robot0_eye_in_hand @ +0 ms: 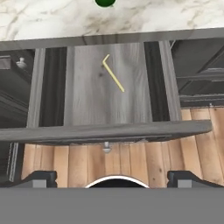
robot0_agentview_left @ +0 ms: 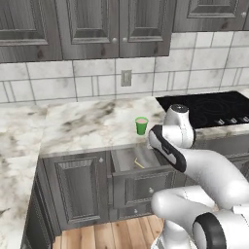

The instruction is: Pick up the straw from the left drawer and put it inside the smoothie cup.

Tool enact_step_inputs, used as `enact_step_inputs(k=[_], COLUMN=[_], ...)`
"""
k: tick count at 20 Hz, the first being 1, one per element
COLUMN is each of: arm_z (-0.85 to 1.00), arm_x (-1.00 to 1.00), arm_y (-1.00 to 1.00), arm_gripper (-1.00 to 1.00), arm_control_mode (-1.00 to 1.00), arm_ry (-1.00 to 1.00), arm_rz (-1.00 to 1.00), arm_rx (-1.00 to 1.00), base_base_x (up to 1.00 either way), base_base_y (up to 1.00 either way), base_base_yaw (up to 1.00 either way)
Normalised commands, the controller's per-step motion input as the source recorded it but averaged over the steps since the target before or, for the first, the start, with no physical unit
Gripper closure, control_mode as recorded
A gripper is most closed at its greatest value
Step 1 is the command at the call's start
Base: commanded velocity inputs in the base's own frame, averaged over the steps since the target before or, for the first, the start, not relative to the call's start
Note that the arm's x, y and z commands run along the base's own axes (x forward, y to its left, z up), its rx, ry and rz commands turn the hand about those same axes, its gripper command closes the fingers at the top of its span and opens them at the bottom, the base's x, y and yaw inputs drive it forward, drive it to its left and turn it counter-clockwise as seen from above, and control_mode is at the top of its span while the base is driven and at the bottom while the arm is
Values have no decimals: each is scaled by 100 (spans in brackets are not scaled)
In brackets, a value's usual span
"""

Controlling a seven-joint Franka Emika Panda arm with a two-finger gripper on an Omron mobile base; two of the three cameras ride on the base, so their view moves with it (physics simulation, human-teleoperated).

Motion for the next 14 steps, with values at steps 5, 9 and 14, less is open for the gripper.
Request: enact_step_inputs(k=[5, 9, 14], arm_z=[-43, -35, -37], arm_x=[25, 10, 4], arm_y=[3, 19, 20], arm_gripper=[-100, -100, -100], arm_control_mode=[-100, -100, -100], arm_ry=[1, 0, 0], arm_rz=[0, 0, 0], arm_rx=[0, -2, -3], base_base_x=[0, 0, 0], base_base_y=[0, 0, 0], base_base_yaw=[0, 0, 0])
